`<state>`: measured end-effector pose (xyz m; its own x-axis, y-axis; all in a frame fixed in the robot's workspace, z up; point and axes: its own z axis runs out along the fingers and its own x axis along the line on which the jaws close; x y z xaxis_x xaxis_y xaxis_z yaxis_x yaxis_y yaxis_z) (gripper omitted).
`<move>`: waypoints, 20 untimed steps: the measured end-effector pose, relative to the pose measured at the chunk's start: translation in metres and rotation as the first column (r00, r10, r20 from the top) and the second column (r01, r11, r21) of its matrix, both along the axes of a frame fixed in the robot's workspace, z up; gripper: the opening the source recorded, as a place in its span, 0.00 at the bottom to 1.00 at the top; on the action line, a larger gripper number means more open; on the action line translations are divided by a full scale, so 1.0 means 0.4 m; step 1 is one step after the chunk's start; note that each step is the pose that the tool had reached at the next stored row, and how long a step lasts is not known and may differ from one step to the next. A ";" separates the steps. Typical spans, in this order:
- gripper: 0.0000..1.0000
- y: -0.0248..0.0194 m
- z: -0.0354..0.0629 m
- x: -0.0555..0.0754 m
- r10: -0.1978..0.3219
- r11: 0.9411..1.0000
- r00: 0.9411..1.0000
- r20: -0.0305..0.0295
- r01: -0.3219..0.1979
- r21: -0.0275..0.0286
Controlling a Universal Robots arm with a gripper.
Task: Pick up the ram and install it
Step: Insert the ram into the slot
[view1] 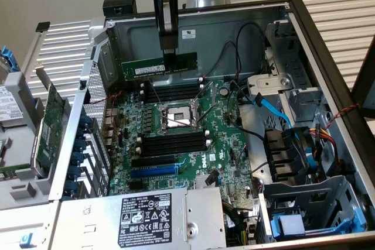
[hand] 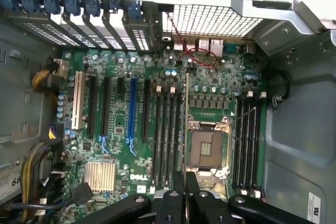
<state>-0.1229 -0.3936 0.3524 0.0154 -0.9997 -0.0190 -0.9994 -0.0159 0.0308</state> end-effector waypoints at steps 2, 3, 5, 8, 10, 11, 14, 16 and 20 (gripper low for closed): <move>0.13 -0.004 -0.003 0.001 0.000 1.000 1.000 -0.015 0.000 0.000; 0.13 -0.007 -0.003 0.002 0.000 1.000 1.000 -0.024 0.000 0.000; 0.13 -0.012 -0.008 0.002 0.000 1.000 0.999 -0.033 0.000 0.004; 0.13 -0.015 -0.019 0.002 0.000 1.000 0.999 -0.032 0.000 0.010; 0.13 -0.018 -0.026 0.003 0.000 1.000 0.999 -0.033 0.000 0.010; 0.13 -0.019 -0.028 0.003 0.000 1.000 0.999 -0.033 0.000 0.010; 0.13 -0.020 -0.033 0.003 0.000 1.000 0.999 -0.033 0.000 0.009; 0.13 -0.020 -0.035 0.004 0.000 1.000 1.000 -0.030 0.000 0.004; 0.13 -0.020 -0.039 0.007 -0.001 1.000 1.000 -0.017 0.001 -0.010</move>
